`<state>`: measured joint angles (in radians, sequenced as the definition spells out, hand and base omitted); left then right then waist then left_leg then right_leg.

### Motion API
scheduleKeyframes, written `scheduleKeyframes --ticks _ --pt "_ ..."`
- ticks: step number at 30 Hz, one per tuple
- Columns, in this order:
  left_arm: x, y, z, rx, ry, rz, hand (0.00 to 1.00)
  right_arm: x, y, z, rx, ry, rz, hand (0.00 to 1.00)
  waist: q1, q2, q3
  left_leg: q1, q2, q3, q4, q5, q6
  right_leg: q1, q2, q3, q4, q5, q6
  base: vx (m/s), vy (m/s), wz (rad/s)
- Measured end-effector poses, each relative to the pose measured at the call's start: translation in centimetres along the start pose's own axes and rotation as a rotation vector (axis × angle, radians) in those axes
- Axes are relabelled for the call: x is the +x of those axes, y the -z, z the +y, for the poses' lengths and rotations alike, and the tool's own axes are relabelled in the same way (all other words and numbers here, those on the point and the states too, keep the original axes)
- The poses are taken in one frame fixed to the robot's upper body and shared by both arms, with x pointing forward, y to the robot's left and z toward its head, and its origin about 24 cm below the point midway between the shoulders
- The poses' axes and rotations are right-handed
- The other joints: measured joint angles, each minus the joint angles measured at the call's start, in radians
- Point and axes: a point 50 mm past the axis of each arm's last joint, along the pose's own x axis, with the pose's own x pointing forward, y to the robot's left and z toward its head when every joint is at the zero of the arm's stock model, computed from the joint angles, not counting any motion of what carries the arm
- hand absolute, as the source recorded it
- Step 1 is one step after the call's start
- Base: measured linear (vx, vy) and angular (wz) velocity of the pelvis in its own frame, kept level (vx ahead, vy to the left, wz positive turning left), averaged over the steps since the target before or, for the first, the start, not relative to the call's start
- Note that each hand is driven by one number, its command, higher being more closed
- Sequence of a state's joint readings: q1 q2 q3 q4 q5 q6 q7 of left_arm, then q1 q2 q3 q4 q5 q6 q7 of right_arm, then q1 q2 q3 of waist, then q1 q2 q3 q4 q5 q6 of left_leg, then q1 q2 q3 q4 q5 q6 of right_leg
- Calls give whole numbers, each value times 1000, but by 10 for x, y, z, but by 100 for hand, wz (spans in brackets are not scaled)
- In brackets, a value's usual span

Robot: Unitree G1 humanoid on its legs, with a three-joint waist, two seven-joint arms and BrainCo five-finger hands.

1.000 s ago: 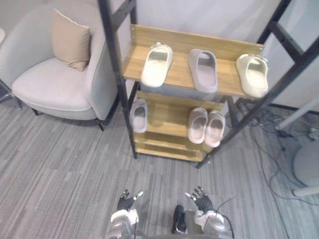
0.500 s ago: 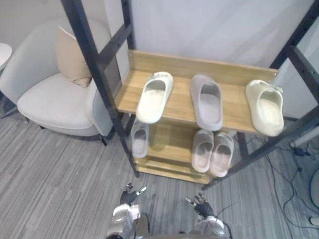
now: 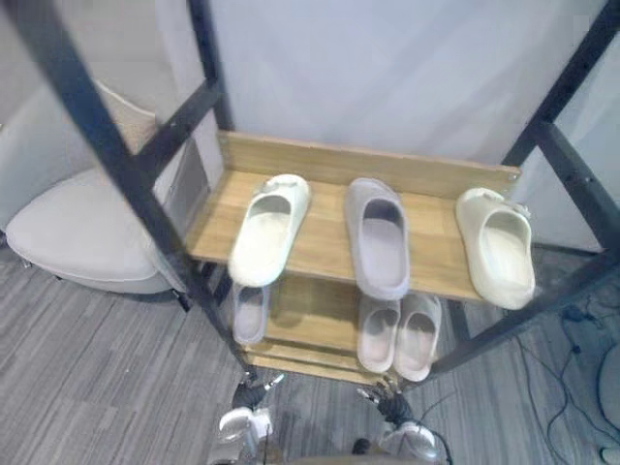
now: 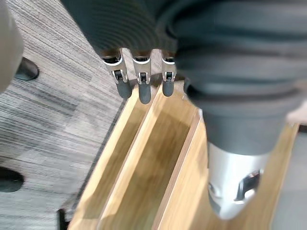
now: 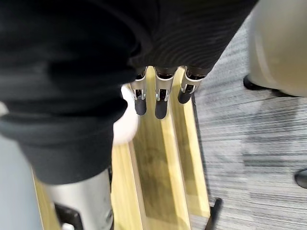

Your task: Organize the slippers on the shoe rack

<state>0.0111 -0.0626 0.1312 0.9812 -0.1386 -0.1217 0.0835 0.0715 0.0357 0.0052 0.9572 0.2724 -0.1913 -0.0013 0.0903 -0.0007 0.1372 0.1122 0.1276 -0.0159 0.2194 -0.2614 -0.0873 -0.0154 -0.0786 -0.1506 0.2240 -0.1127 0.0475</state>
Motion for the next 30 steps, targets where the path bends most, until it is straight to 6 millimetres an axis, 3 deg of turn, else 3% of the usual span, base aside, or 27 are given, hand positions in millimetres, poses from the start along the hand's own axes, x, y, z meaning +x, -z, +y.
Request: scheduleKeyframes --ticks 5,10,11,15,17,19,21,30 --pt "0 1 0 3 2 4 0 0 1 -1 1 3 3 0 -5 -2 0 24 9 -23 -26 6 -9 53 13 -17 -61 12 1 44 -44 11" --pt "0 2 1 22 2 7 0 -1 1 -2 -2 13 2 0 -7 -8 -3 11 -27 -21 -32 10 -3 83 -8 -2 -159 77 26 -62 96 -8" --pt "0 2 2 63 -10 5 0 -8 -4 1 -12 9 -67 0 -9 -17 -6 9 -44 -5 -42 17 6 84 -18 24 -200 113 33 -165 115 -22" --pt "-1 2 2 81 -14 6 0 -11 -10 -4 -14 21 -98 0 -31 -21 -5 2 -45 0 -43 17 7 83 -16 33 -223 131 34 -59 26 -11" --pt "-1 0 3 78 -18 -9 0 -32 -38 0 3 -8 -276 0 -33 -17 -5 -5 -41 16 -47 17 7 64 -13 52 -218 132 33 -11 14 -23" --pt "-3 3 9 81 -32 -5 0 -59 -74 6 -117 -50 -493 0 -36 -19 -4 4 -34 48 -60 17 7 43 -2 80 -208 133 32 27 1 -43" --pt "-4 5 11 82 -37 -3 0 -74 -96 8 -158 -57 -621 0 -51 -25 -2 32 -29 60 -63 16 7 52 6 94 -206 133 31 66 -9 -33" --pt "-6 3 5 118 3 -27 0 -114 -117 17 -170 -91 -783 0 -64 -37 11 35 -36 105 -10 -21 22 16 3 151 -132 112 40 -23 23 -19"
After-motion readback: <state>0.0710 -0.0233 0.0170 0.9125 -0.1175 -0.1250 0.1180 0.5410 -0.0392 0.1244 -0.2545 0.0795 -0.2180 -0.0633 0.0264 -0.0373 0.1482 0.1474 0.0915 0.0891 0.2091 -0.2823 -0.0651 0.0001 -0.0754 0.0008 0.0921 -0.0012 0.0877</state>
